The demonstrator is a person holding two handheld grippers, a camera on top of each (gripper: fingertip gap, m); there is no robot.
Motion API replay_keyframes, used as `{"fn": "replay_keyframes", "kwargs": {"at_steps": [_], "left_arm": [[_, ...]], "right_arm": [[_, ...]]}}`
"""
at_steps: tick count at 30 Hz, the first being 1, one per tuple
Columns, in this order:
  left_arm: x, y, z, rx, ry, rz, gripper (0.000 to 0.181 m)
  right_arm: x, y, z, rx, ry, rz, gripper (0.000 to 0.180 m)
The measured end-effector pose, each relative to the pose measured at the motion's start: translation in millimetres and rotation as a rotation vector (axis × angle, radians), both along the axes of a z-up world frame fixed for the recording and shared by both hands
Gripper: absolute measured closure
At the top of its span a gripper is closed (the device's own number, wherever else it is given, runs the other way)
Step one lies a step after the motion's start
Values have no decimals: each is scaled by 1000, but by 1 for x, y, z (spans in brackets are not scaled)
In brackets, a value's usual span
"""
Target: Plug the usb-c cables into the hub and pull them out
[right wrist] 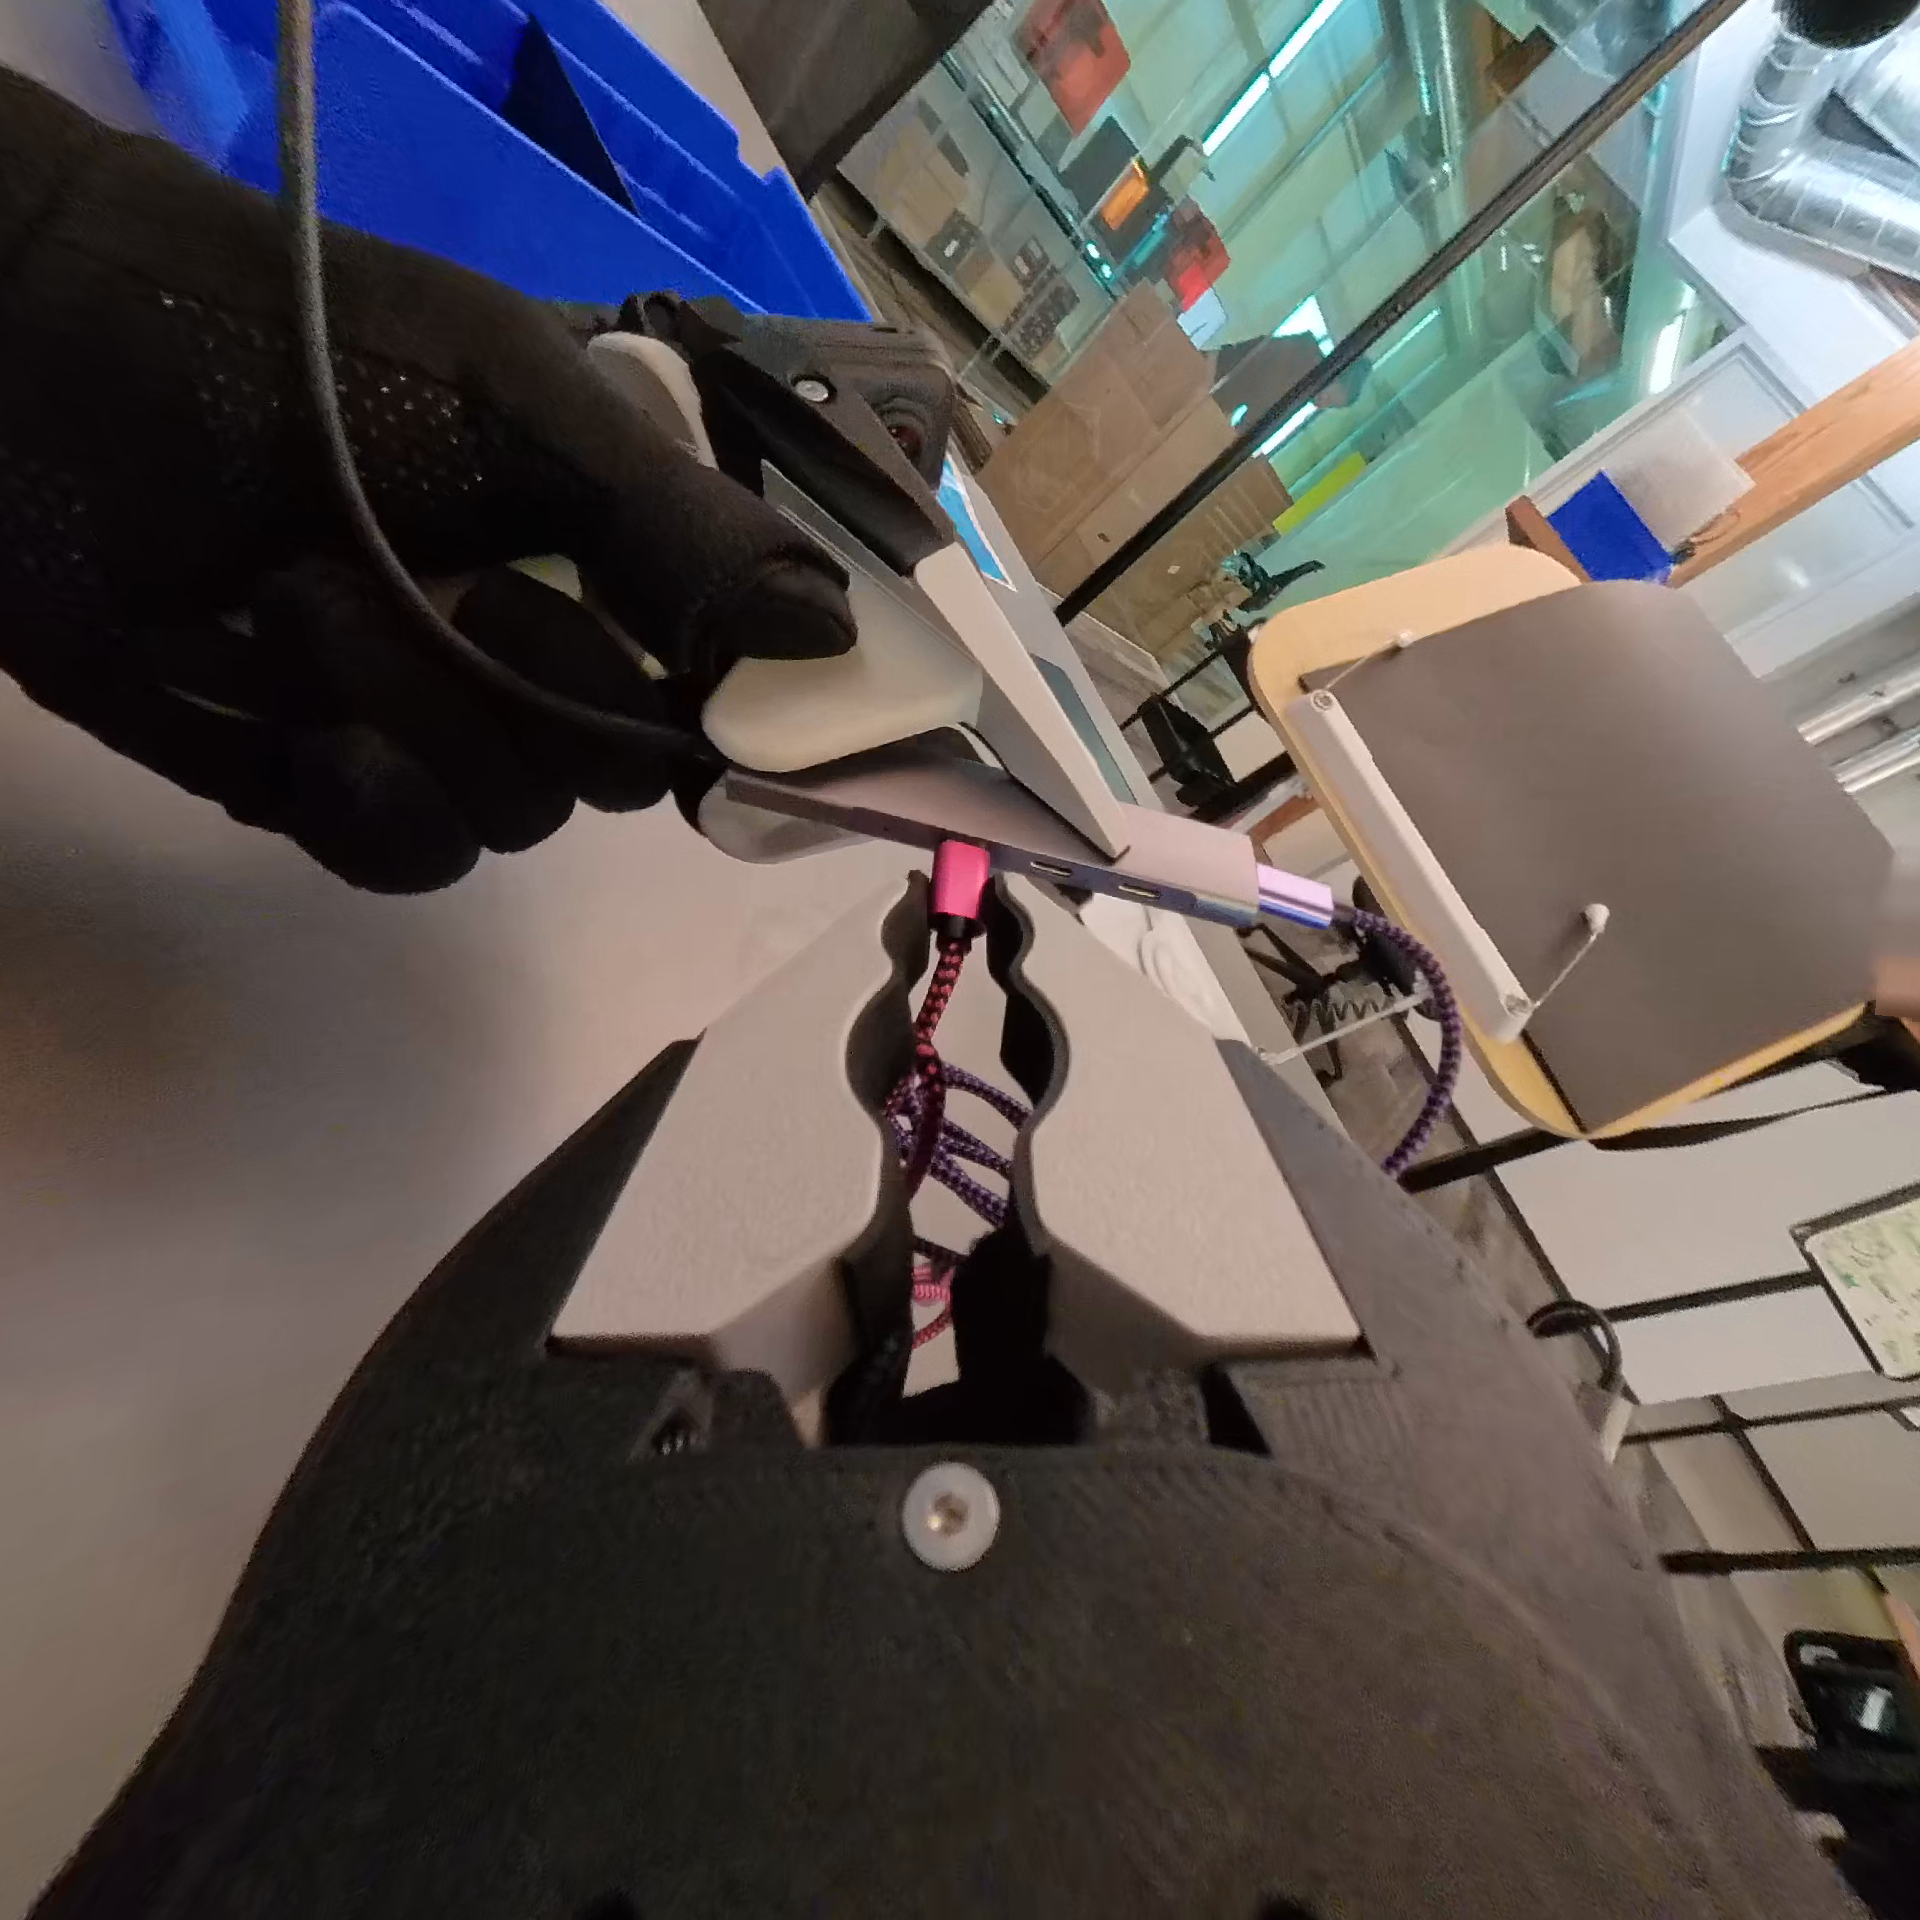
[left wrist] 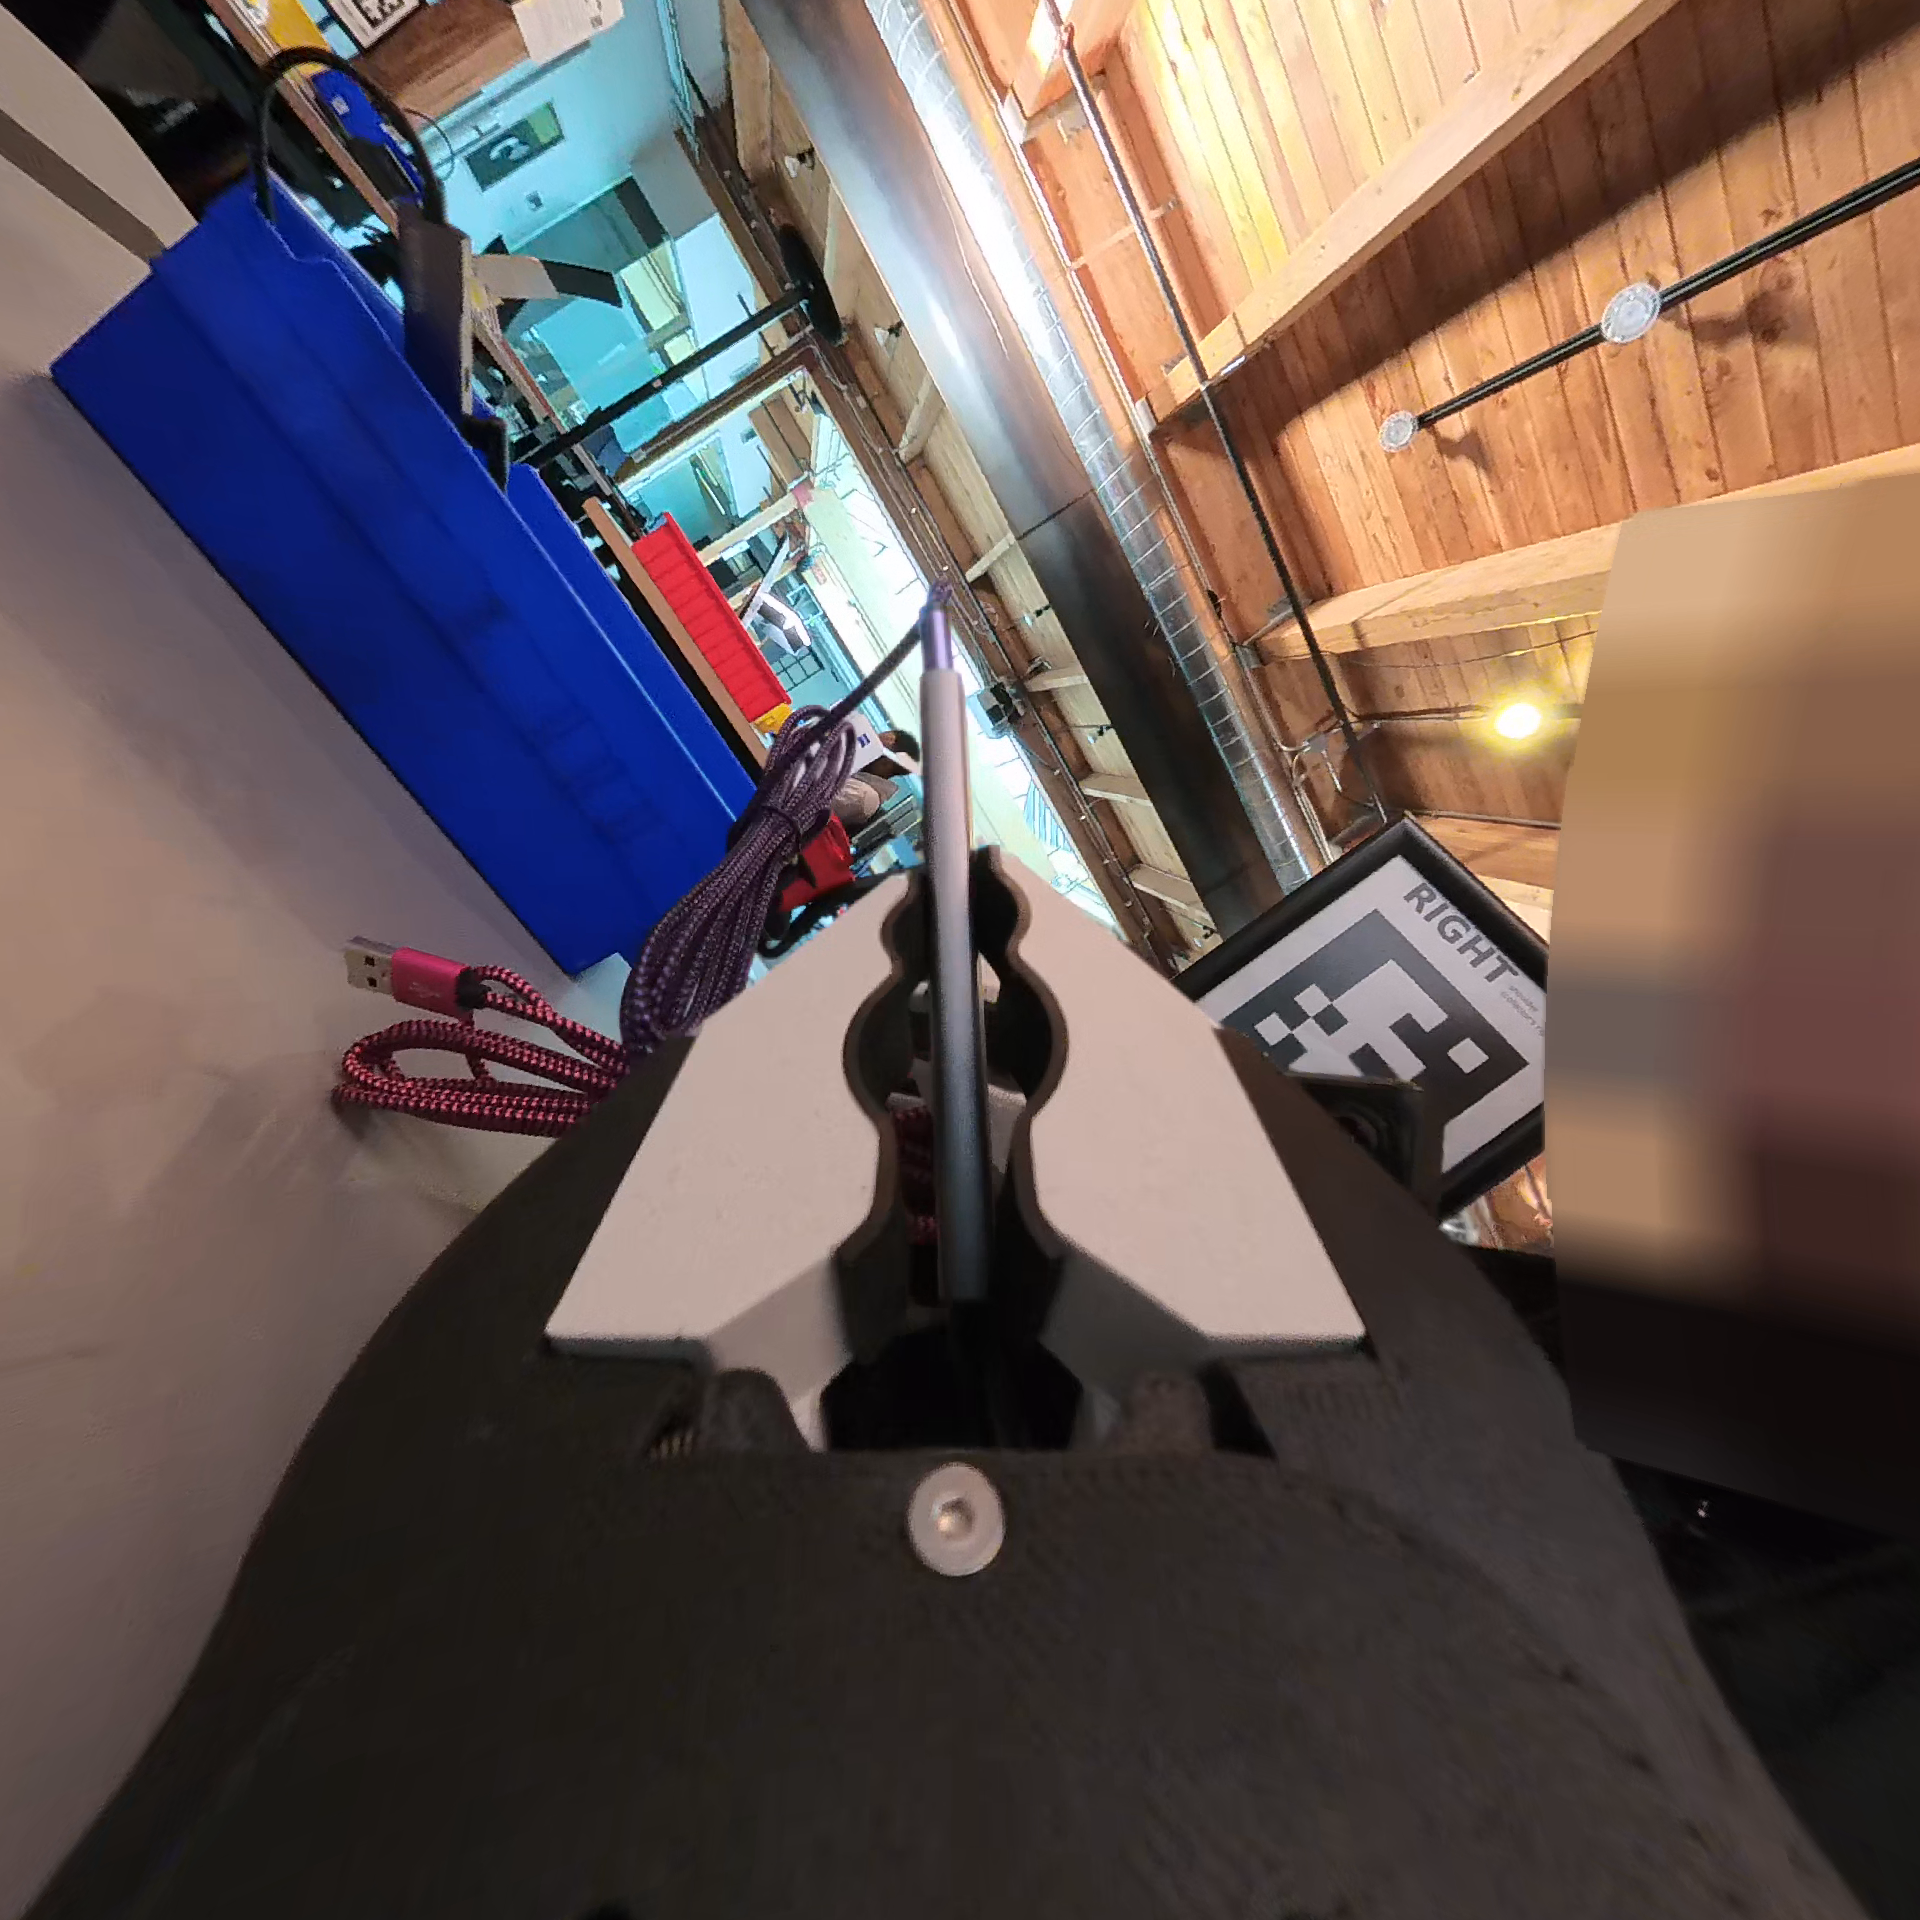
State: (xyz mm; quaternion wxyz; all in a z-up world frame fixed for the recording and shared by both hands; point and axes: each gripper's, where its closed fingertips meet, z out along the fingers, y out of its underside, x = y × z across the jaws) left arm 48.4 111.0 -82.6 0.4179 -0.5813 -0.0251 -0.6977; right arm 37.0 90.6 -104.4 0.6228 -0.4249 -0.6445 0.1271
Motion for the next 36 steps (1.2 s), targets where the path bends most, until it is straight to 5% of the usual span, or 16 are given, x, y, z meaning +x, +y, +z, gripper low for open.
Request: {"fn": "replay_keyframes", "kwargs": {"at_steps": [16,18,19,26,28,33,36], "left_arm": [[-10,3,5,24,74,61,173],[-11,3,6,46,120,71,174],[-12,3,7,63,158,84,173],[2,-17,14,270,346,31,174],[14,-24,8,311,395,-10,174],[18,-26,8,368,417,9,173],[-1,-17,18,377,364,84,143]], "right_arm": [[-13,4,3,-94,79,-50,170],[-12,4,5,-179,99,-25,135],[-10,2,5,-218,100,0,134],[5,12,38,-887,387,220,136],[3,7,46,-1035,437,337,154],[3,5,50,-1077,424,402,170],[9,3,67,-1045,417,427,172]]}}
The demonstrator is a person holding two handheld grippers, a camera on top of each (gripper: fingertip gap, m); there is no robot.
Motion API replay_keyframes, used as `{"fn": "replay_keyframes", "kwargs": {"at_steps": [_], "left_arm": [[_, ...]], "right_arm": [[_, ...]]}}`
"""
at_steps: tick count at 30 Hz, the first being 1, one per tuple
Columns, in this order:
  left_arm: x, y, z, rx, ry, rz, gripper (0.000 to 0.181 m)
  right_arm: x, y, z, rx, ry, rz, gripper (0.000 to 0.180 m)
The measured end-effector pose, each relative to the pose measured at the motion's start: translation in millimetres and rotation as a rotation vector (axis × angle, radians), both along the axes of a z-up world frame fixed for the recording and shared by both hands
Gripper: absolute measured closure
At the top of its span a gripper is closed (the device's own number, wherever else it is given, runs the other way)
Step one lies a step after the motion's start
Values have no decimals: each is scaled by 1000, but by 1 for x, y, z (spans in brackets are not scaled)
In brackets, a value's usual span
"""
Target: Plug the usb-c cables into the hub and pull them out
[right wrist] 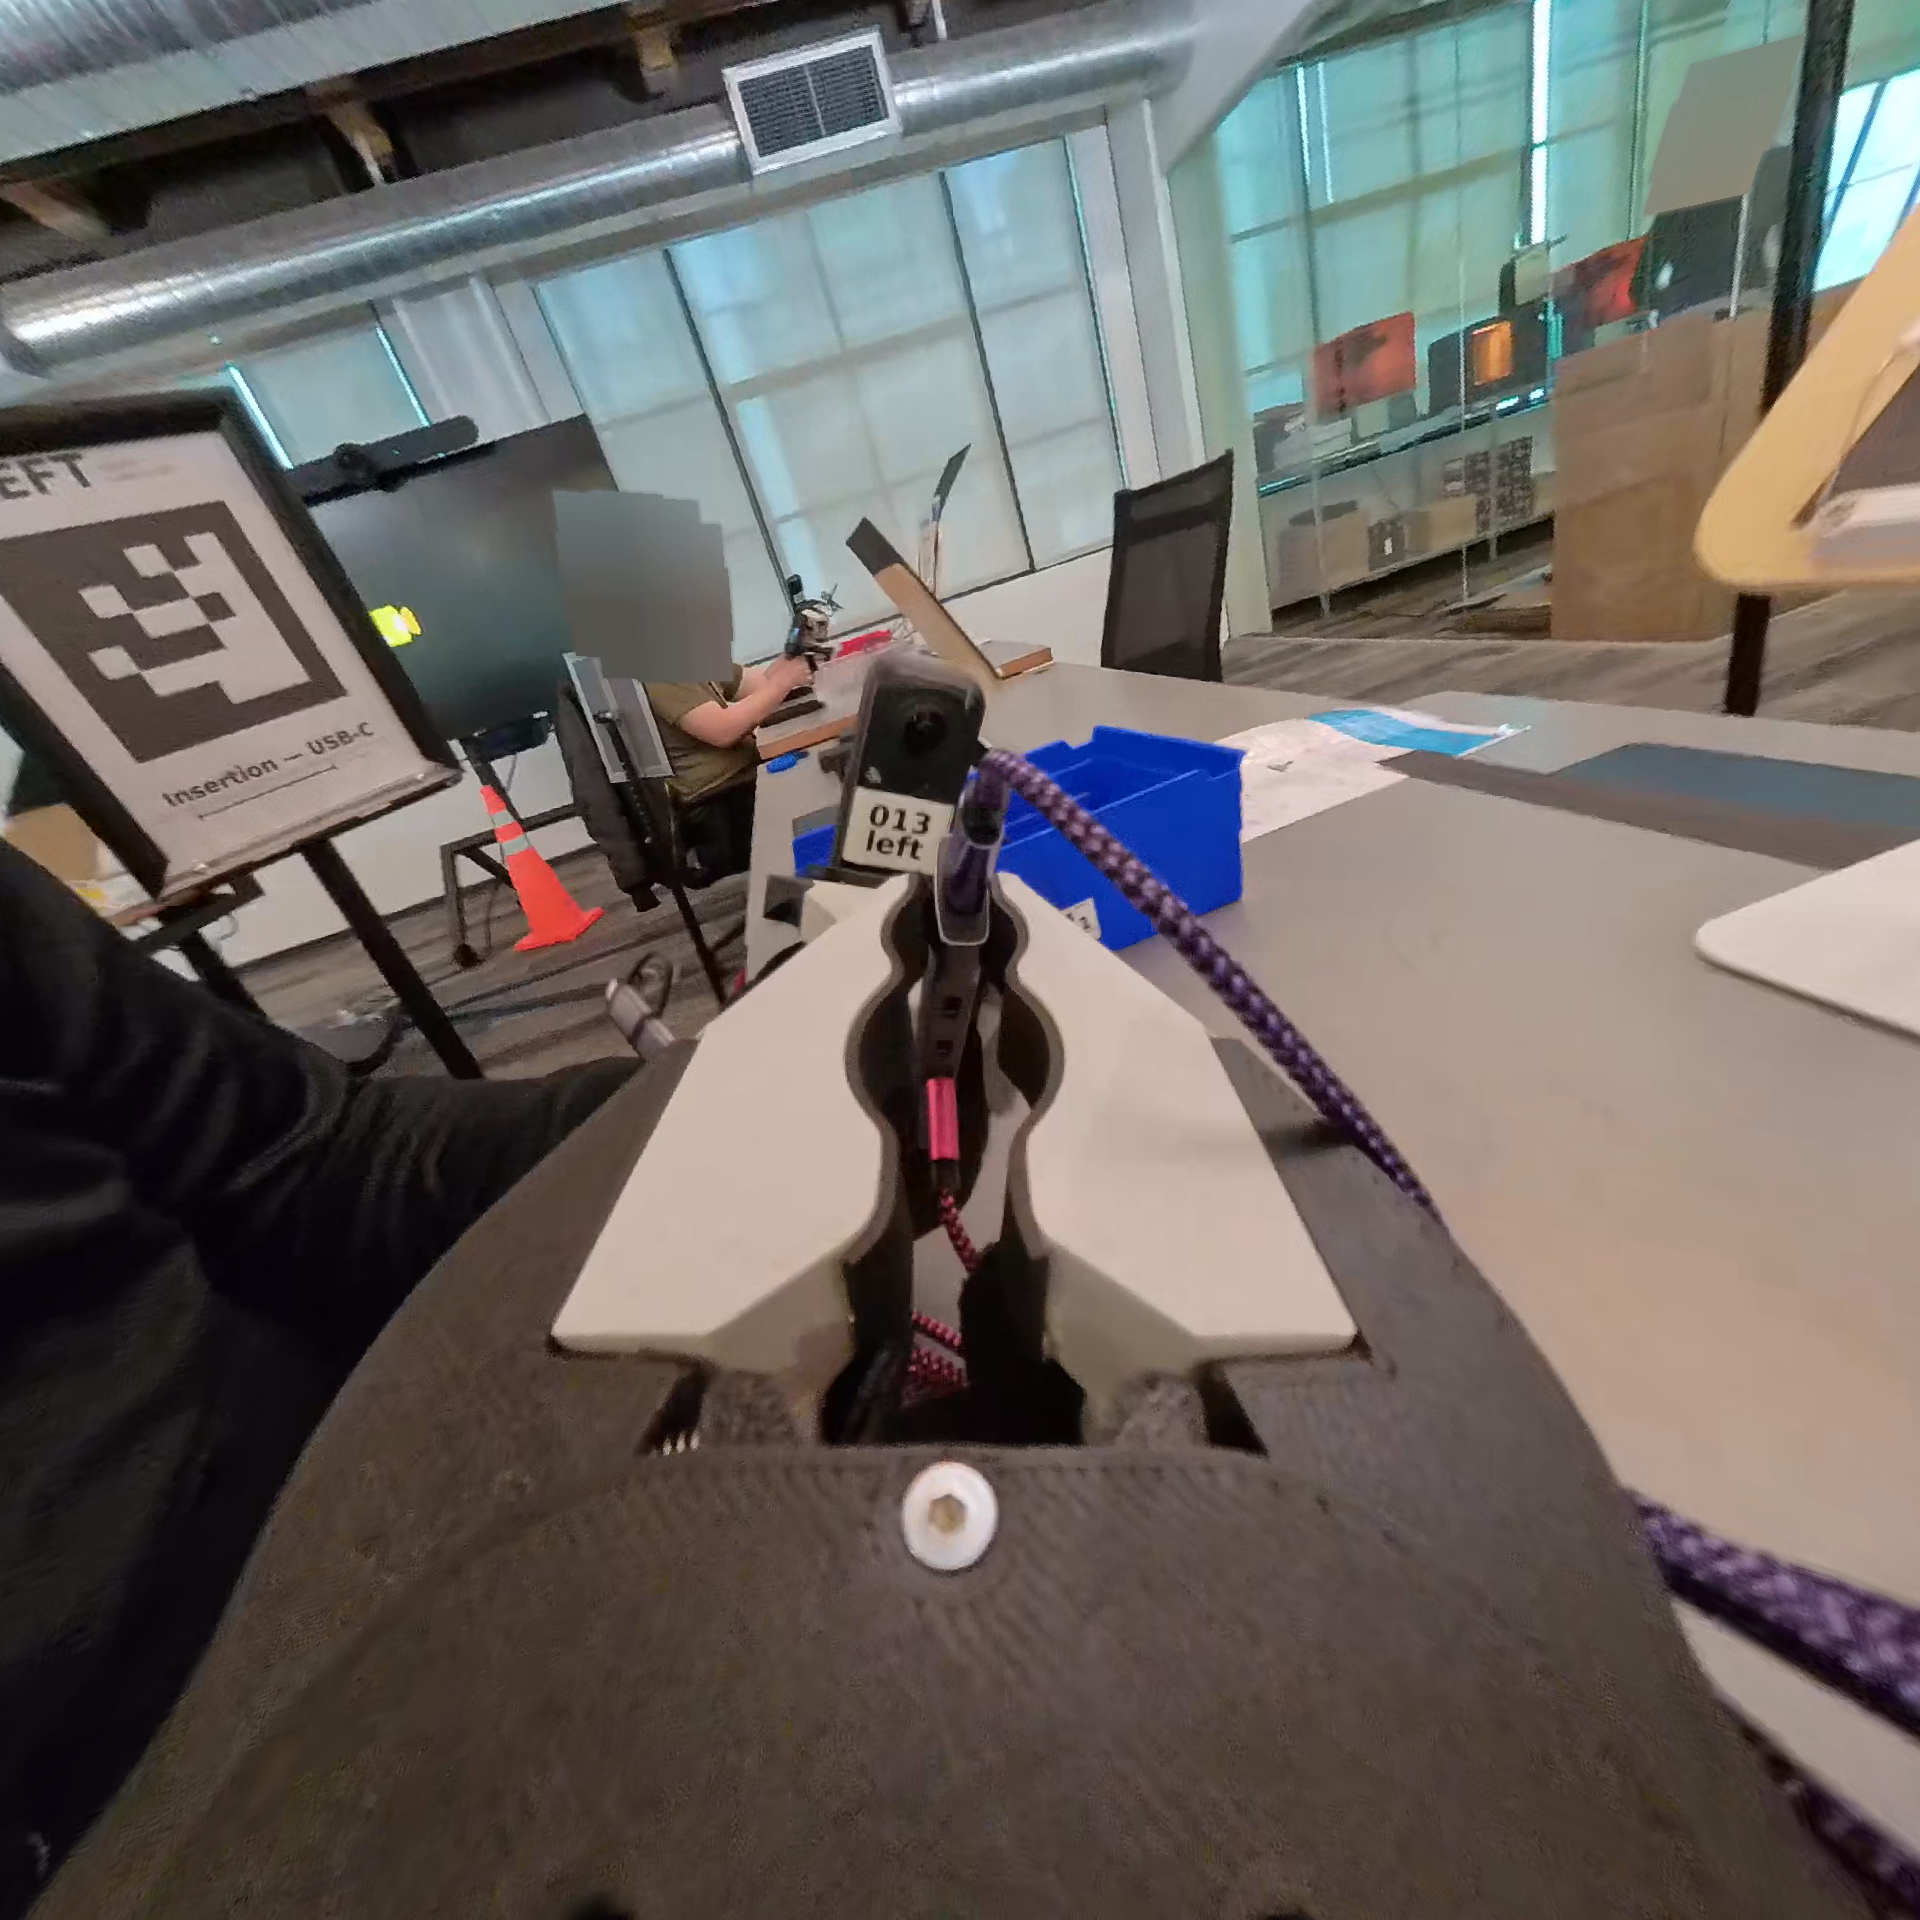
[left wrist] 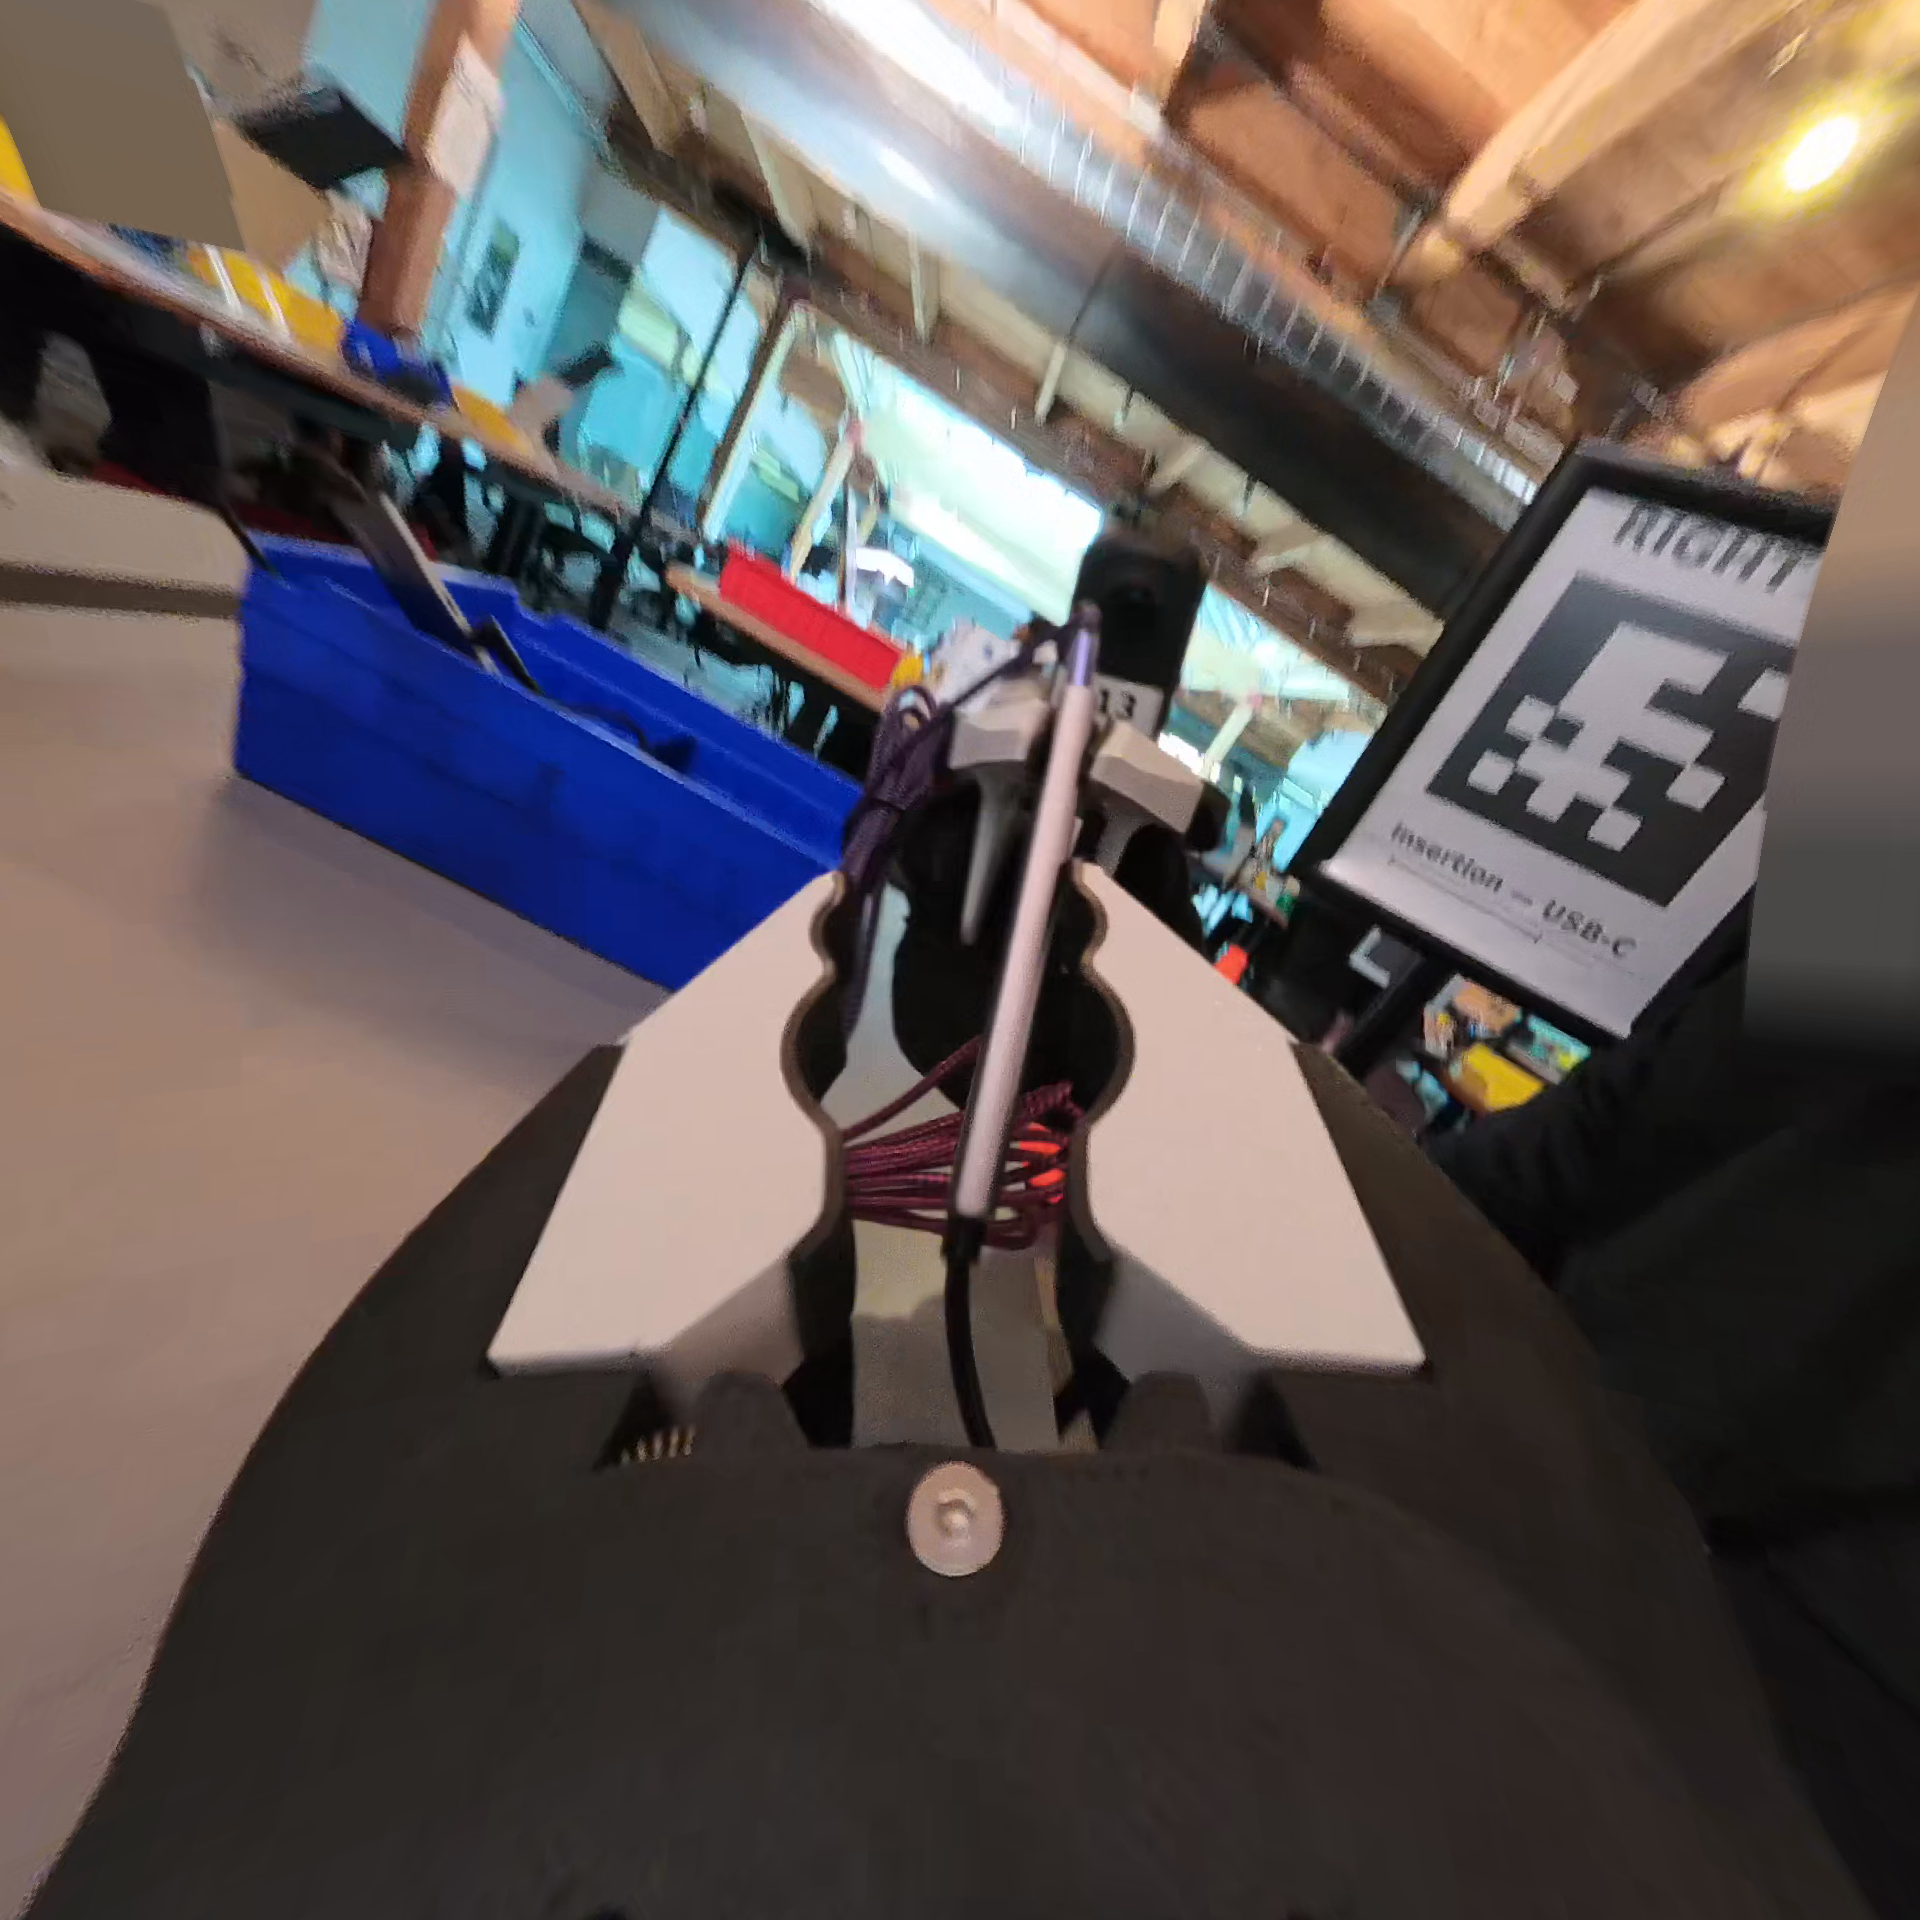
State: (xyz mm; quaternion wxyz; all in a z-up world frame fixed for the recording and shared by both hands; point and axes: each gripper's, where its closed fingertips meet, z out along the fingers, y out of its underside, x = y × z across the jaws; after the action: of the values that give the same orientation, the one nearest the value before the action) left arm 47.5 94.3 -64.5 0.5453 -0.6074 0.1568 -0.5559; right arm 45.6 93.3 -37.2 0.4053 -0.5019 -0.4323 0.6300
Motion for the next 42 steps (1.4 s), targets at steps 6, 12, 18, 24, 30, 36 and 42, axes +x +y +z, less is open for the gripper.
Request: {"fn": "replay_keyframes", "kwargs": {"at_steps": [6,12,18,24,30,36,42], "left_arm": [[-79,18,8,43,-196,247,152],[-101,25,-34,-67,-282,249,159],[-102,24,-30,-73,-337,193,161],[-100,24,-32,-81,-337,175,161],[-102,24,-31,-81,-350,176,162],[-103,25,-31,-83,-358,174,161],[-102,25,-32,-83,-353,172,161]], "right_arm": [[24,35,49,141,-36,-94,172],[64,116,123,320,-81,-335,172],[110,219,160,367,-139,-557,173],[159,285,157,265,-88,-651,173],[192,338,99,-32,80,-591,173],[219,362,22,-174,-64,-697,172],[260,355,15,-156,-145,-814,173]]}}
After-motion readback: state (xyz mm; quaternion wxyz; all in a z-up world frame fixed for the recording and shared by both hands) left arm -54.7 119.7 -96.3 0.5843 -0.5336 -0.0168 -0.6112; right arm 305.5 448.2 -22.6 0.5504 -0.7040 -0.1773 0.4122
